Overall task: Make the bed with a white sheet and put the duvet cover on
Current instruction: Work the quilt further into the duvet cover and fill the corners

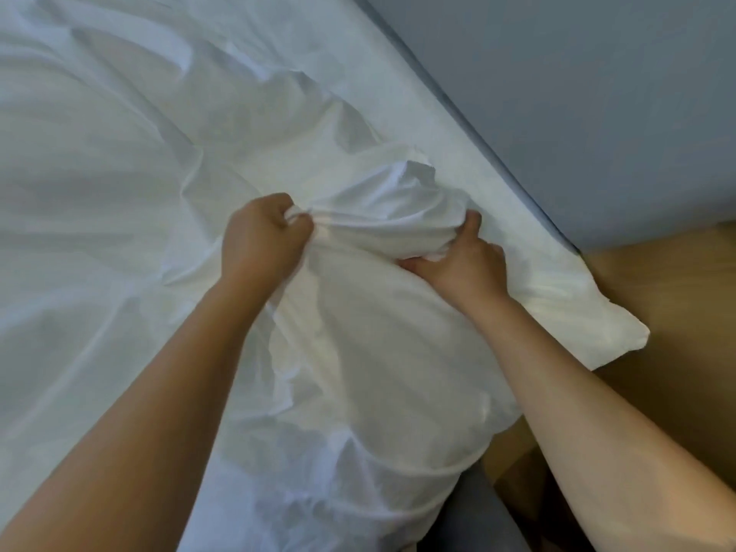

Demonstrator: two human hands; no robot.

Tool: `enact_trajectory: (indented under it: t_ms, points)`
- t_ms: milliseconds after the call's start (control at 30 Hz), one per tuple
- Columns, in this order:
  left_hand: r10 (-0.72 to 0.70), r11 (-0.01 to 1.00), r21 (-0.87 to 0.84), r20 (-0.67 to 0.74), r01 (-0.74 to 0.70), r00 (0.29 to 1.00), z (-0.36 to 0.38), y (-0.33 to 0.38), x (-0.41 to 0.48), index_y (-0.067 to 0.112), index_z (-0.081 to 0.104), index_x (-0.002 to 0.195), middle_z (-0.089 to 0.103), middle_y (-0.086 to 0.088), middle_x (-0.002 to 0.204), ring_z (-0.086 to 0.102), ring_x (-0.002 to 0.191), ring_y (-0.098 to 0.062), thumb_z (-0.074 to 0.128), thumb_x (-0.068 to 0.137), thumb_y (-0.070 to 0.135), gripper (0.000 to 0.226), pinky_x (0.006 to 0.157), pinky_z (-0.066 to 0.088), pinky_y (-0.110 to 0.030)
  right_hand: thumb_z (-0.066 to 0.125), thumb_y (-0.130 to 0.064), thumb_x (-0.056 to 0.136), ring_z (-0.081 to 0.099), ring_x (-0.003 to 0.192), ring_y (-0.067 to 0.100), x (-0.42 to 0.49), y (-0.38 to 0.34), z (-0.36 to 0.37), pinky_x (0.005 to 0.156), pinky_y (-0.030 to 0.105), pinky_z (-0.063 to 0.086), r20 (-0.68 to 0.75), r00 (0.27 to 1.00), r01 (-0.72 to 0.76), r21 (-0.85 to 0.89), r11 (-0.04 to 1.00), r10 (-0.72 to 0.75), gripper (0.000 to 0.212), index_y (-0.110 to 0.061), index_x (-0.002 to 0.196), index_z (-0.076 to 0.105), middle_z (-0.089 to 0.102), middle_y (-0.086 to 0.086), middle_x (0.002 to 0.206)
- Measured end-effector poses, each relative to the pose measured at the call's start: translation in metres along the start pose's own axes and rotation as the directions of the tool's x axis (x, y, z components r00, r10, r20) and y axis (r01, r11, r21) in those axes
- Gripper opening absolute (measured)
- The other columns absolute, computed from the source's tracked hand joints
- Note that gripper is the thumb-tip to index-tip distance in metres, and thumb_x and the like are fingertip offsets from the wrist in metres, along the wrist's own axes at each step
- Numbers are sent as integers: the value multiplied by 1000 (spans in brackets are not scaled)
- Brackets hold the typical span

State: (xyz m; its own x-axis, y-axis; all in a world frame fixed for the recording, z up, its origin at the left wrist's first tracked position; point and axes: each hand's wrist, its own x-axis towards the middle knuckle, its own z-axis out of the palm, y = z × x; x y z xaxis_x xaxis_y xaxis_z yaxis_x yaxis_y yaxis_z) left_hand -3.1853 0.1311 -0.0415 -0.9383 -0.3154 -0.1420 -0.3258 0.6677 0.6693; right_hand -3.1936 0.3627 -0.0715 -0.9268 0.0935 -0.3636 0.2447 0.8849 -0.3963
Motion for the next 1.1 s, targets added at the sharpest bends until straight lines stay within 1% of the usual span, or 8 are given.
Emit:
enact_trajectory:
  t_ms: [100, 233, 367, 433, 700, 833, 967, 1100]
  points:
    - [-76, 962, 260, -34, 82, 997, -8, -12, -19, 15, 47, 65, 51, -3, 63, 56, 73, -32, 53, 79, 27, 20, 59, 34, -31, 58, -80, 62, 62, 95, 27, -4, -12, 0, 66, 30, 36, 165, 986, 39, -115, 993, -19, 86, -22, 124, 45, 65, 2, 105]
    - [-353, 761, 645, 502, -70, 790, 15, -12, -38, 19, 56, 111, 59, -6, 114, 57, 105, -27, 55, 83, 25, 29, 79, 42, -32, 52, -80, 67, 57, 107, 24, -2, -23, -6, 74, 32, 37, 450, 880, 35, -387, 921, 156, 77, -31, 125, 50, 60, 0, 119]
    - [-328, 942, 238, 523, 235, 787, 17, 4, 5, 19, 44, 130, 48, -6, 126, 52, 108, -27, 66, 78, 30, 58, 85, 43, -32, 68, -45, 75, 55, 109, 26, 8, -20, -28, 89, 36, 46, 586, 803, -31, -146, 989, 112, 64, -23, 132, 48, 56, 5, 126]
    - [-399, 873, -74, 460, 483, 793, 30, 11, 23, 11, 47, 130, 53, -10, 125, 55, 103, -28, 64, 80, 36, 59, 85, 47, -34, 64, -32, 68, 54, 102, 25, 17, -21, -47, 79, 34, 46, 588, 807, -93, 27, 995, 59, 61, -20, 125, 49, 53, 6, 120]
    - [-445, 857, -119, 317, 501, 837, 76, 33, 25, 15, 45, 61, 47, 1, 61, 50, 73, -29, 52, 93, 31, 36, 61, 32, -30, 55, -45, 82, 57, 92, 17, 75, -66, -43, 68, 28, 43, 399, 913, -225, 317, 921, 85, 47, -14, 116, 52, 61, -1, 108]
    - [-615, 752, -210, 119, 625, 779, 59, 21, 35, 15, 54, 87, 58, 3, 81, 57, 80, -23, 59, 85, 48, 34, 72, 44, -34, 68, -56, 74, 52, 118, 29, 103, -87, -33, 100, 41, 44, 550, 818, -279, 120, 953, 170, 94, -4, 142, 28, 51, 11, 133]
    - [-676, 732, -114, -4, 671, 737, 61, 14, 51, 7, 44, 112, 56, -7, 109, 57, 96, -28, 65, 75, 60, 69, 76, 44, -34, 78, -33, 73, 54, 119, 27, 117, -100, -15, 102, 38, 43, 547, 835, -218, 227, 949, 61, 72, -5, 132, 48, 55, 10, 131]
    - [-617, 763, -211, 47, 611, 786, 87, 22, 61, 15, 42, 81, 52, 2, 78, 51, 75, -22, 54, 91, 45, 34, 64, 35, -30, 76, -24, 74, 60, 106, 29, 116, -95, -7, 95, 45, 47, 495, 869, -103, 201, 974, -10, 41, -7, 107, 58, 64, 8, 109]
